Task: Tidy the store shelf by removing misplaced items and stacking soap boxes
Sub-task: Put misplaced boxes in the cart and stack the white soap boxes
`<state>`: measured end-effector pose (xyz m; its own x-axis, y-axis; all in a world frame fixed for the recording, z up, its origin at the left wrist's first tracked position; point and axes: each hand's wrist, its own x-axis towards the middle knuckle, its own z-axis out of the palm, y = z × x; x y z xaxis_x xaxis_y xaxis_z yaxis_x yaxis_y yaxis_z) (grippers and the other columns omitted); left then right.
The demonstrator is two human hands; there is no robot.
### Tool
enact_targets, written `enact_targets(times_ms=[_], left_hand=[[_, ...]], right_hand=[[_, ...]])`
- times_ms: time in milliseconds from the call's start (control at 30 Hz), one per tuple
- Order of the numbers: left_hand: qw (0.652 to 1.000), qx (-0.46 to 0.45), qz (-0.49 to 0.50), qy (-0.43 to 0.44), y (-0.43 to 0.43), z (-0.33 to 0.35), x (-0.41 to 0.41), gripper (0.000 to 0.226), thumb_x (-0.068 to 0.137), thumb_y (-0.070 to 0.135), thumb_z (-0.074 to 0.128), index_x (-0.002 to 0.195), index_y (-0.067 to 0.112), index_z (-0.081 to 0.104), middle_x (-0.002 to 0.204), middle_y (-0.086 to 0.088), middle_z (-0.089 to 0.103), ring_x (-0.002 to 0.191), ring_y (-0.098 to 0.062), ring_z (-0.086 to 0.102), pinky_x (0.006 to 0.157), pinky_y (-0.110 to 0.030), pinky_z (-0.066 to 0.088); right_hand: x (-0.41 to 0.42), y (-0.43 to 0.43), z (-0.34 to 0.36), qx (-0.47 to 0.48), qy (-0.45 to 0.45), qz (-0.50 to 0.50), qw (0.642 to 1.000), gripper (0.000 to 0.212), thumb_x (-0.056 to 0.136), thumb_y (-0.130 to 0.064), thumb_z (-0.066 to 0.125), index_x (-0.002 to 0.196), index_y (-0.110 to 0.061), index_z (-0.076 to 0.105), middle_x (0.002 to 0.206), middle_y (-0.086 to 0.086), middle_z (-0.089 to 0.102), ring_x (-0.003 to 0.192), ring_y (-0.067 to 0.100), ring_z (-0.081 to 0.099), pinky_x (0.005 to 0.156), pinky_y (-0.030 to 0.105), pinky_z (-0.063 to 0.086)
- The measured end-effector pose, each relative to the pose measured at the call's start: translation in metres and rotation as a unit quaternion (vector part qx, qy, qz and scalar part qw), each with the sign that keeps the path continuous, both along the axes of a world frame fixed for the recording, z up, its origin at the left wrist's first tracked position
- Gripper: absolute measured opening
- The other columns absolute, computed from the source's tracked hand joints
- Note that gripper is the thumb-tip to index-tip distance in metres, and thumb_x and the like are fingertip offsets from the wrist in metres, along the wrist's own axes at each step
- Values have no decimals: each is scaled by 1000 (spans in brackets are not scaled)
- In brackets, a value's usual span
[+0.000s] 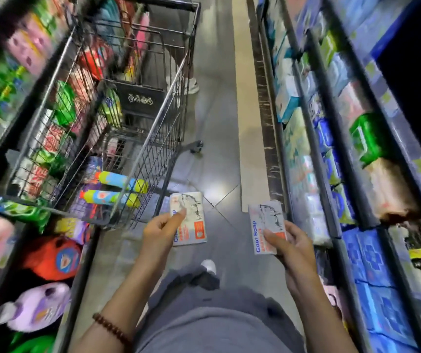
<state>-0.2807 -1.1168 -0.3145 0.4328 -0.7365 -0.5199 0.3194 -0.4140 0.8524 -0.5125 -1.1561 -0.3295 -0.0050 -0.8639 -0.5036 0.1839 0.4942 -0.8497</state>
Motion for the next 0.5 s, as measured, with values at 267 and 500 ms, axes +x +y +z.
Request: enact_targets(times_ms=[267,500], left_hand=[[999,-4,46,-22,-128,-7,12,22,93,18,57,77,4,65,46,5,58,35,-1,47,35,-13,32],[977,12,212,-21,-219,-16,14,28,91,15,59,65,10,68,54,1,67,43,-3,57,45,-15,43]], right_hand=[[20,-162,0,-2,-3,67,998,40,71,1,74,107,-5,61,95,13,72,81,22,70,62,26,56],[45,-305,2,-9,16,241,970,43,57,-14,68,100,-12,62,84,4,74,71,17,69,60,27,55]])
